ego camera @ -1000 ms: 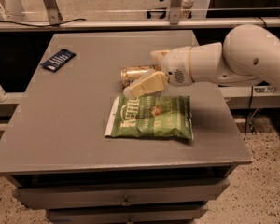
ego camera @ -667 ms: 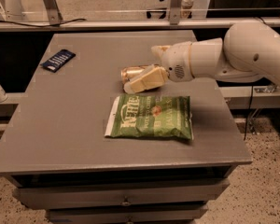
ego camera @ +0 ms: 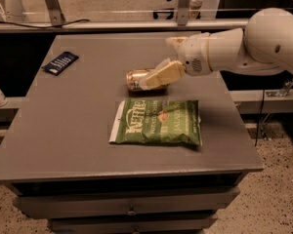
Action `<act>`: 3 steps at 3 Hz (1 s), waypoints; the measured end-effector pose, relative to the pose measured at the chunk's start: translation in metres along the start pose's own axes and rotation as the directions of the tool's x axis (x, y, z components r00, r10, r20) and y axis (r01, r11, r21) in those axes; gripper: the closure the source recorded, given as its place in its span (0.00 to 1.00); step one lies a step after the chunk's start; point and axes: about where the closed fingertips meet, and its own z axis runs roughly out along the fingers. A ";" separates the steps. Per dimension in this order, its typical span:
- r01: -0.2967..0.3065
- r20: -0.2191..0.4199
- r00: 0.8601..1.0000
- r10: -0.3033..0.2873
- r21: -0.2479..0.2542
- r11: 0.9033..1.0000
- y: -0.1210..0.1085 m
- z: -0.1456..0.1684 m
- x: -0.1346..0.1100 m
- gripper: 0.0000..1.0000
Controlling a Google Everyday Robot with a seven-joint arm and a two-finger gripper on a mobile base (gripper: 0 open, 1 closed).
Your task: Knock orange can over
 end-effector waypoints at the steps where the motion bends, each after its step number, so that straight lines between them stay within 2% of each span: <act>1: 0.081 -0.018 0.997 -0.080 0.006 0.997 -0.023 -0.031 -0.001 0.00; 2: 0.161 -0.053 0.986 -0.161 0.014 0.987 -0.047 -0.077 -0.002 0.00; 3: 0.179 -0.050 0.983 -0.179 0.014 0.984 -0.049 -0.086 -0.010 0.00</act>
Offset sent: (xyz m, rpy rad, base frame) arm 0.0200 -0.1482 0.0604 -0.1892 -0.1966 0.0494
